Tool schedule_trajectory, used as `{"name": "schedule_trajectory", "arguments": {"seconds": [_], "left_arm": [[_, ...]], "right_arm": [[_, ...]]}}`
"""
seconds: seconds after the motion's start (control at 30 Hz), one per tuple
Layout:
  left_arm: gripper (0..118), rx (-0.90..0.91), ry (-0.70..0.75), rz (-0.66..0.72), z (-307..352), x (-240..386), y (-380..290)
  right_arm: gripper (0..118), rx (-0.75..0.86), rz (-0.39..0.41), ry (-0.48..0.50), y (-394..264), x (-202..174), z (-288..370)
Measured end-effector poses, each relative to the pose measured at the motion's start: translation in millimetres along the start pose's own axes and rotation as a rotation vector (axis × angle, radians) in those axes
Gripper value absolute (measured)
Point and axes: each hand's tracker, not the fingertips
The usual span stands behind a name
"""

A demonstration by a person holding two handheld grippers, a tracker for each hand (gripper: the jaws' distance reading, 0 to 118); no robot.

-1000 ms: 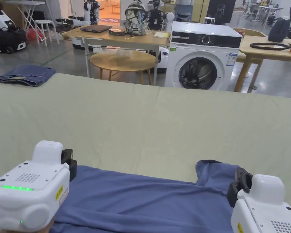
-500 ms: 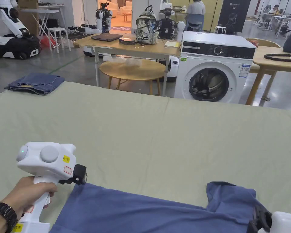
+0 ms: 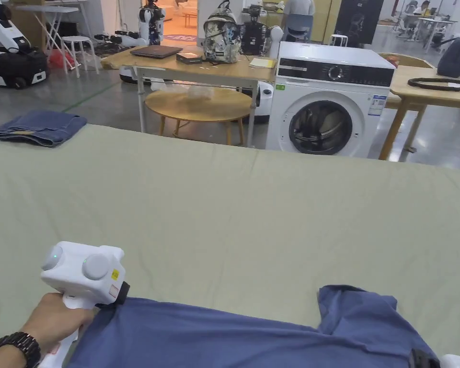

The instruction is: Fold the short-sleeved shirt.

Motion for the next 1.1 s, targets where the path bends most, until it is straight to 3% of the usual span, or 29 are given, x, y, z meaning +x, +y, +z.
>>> {"name": "schedule_trajectory", "arguments": {"seconds": [0.27, 0.33, 0.4, 0.47, 0.57, 0.83, 0.93, 0.97, 1.07, 1.1], "left_arm": [[0, 0.112, -0.029, 0.022, 29, -7, -14], [0, 0.143, -0.038, 0.025, 37, -8, -19], [0, 0.165, -0.045, 0.039, 43, -9, -22], [0, 0.18, -0.054, 0.037, 48, -9, -25], [0, 0.195, -0.058, 0.044, 52, -8, -29], [0, 0.192, -0.068, 0.054, 50, -10, -33], [0, 0.184, -0.068, 0.059, 48, -9, -35], [0, 0.182, -0.068, 0.06, 48, -9, -35], [0, 0.18, -0.066, 0.061, 46, -10, -36], [0, 0.181, -0.071, 0.07, 46, -10, -36]], "right_arm": [[0, -0.152, 0.011, 0.008, 34, 35, -33], [12, -0.22, 0.008, 0.032, 45, 49, -61], [43, -0.298, 0.035, 0.044, 56, 59, -94], [58, -0.381, 0.085, 0.037, 64, 65, -129], [59, -0.473, 0.064, 0.084, 67, 74, -173], [64, -0.637, 0.125, 0.078, 55, 73, -224], [61, -0.65, 0.112, 0.065, 52, 69, -232], [51, -0.652, 0.118, 0.058, 54, 67, -231], [0, -0.63, 0.135, 0.04, 51, 64, -238], [0, -0.631, 0.131, 0.043, 50, 65, -238]]}}
